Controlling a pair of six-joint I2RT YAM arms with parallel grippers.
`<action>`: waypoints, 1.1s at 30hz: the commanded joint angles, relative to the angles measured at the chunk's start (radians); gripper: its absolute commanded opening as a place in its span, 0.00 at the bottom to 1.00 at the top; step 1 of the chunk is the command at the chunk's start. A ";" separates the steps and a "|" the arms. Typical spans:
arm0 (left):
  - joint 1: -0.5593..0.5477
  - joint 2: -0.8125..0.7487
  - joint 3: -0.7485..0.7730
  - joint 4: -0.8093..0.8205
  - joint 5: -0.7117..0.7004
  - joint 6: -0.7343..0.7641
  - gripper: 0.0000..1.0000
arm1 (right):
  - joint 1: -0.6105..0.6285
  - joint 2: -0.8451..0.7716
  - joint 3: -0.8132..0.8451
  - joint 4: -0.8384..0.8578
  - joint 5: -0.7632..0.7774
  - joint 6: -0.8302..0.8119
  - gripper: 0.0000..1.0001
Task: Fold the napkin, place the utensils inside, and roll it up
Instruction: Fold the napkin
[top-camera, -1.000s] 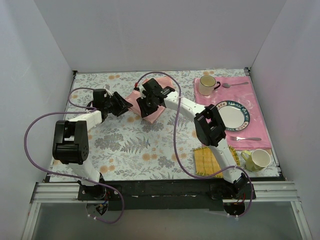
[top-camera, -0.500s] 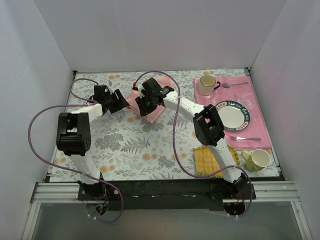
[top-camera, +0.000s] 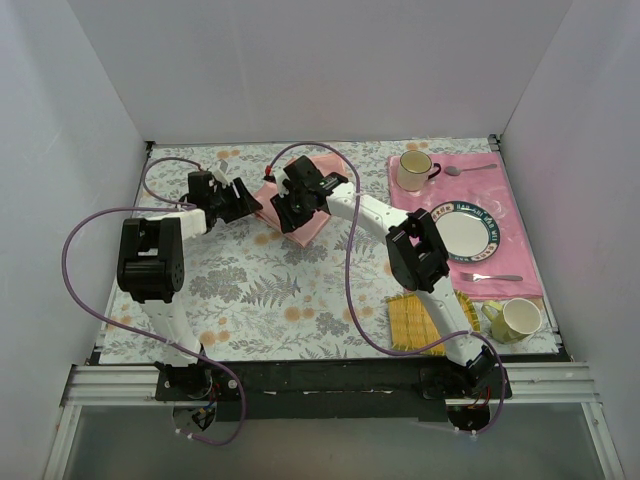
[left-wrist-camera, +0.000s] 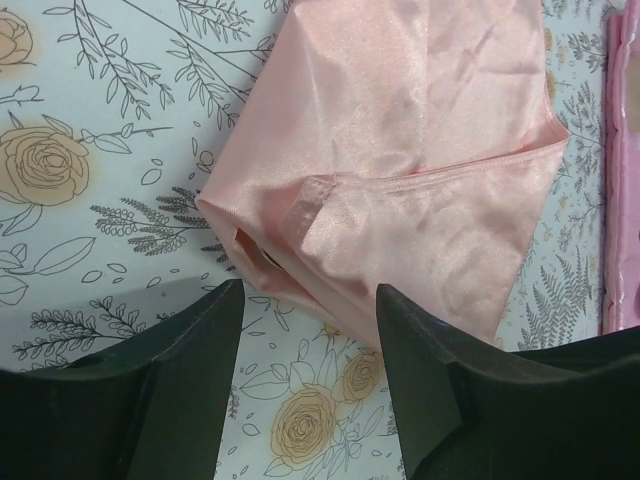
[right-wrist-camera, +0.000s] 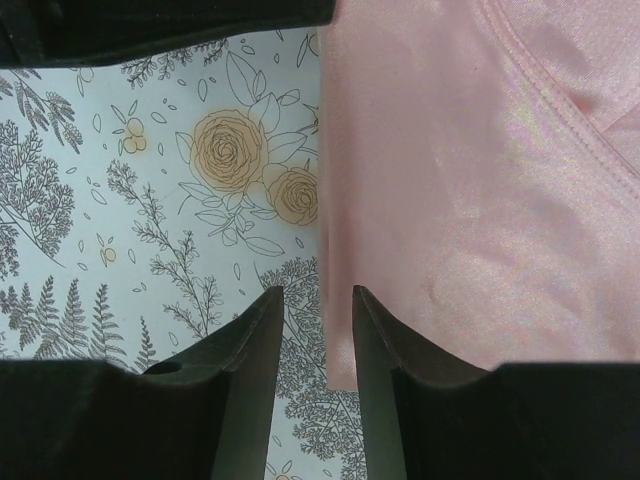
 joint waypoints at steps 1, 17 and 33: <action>0.002 -0.051 -0.038 0.081 0.036 -0.050 0.54 | -0.001 -0.028 -0.009 0.028 -0.003 -0.013 0.42; -0.007 -0.234 -0.140 -0.075 -0.111 -0.365 0.56 | 0.028 0.010 0.013 0.029 0.138 -0.187 0.61; -0.148 -0.223 -0.203 0.008 -0.164 -0.509 0.54 | 0.025 -0.144 -0.047 0.011 0.219 -0.047 0.62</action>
